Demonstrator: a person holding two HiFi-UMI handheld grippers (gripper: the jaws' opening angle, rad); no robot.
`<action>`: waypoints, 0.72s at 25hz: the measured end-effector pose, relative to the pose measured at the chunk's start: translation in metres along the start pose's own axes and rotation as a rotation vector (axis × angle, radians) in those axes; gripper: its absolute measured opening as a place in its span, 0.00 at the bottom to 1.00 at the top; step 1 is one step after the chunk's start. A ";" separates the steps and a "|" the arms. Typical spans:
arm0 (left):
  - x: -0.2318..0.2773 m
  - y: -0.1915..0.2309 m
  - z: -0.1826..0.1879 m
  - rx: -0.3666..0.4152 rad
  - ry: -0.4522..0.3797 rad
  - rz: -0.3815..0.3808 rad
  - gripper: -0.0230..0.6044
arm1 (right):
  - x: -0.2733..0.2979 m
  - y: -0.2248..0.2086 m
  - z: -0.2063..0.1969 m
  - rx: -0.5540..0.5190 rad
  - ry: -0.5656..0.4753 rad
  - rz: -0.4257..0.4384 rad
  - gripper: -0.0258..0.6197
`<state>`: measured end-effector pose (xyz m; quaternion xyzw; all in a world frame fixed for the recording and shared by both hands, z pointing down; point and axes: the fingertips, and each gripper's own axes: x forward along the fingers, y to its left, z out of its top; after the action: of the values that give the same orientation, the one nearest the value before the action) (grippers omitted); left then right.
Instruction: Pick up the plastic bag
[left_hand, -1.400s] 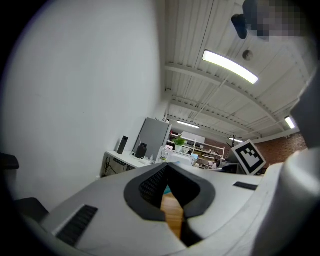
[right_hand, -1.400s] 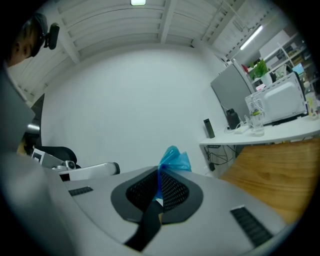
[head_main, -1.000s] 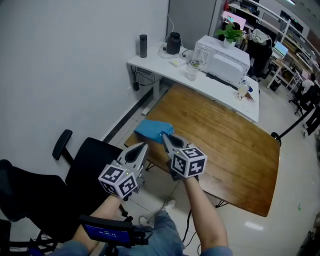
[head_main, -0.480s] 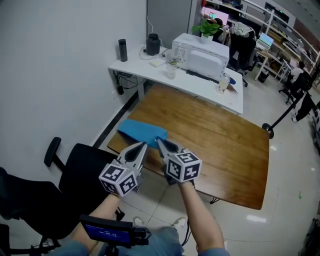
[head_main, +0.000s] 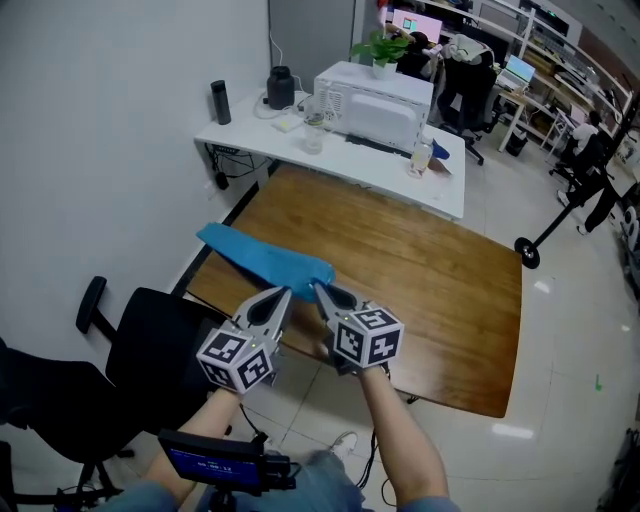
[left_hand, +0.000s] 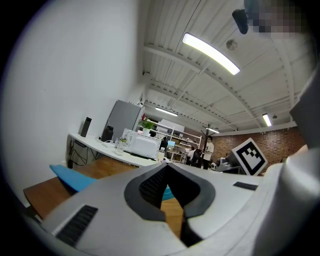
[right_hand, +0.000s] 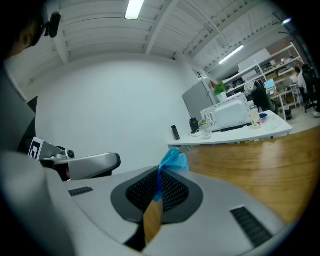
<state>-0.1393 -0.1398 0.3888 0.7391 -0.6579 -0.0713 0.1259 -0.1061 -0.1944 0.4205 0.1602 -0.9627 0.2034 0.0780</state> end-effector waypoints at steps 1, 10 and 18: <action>0.003 -0.005 -0.001 0.001 0.001 -0.002 0.05 | -0.006 -0.004 -0.001 0.006 0.004 0.000 0.04; 0.021 -0.044 -0.015 0.005 0.013 -0.024 0.04 | -0.050 -0.037 -0.014 0.037 0.027 -0.025 0.04; 0.040 -0.081 -0.028 0.013 0.034 -0.070 0.05 | -0.092 -0.064 -0.025 0.063 0.033 -0.061 0.04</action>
<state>-0.0495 -0.1684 0.3950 0.7634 -0.6300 -0.0587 0.1298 0.0038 -0.2136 0.4470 0.1882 -0.9491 0.2339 0.0951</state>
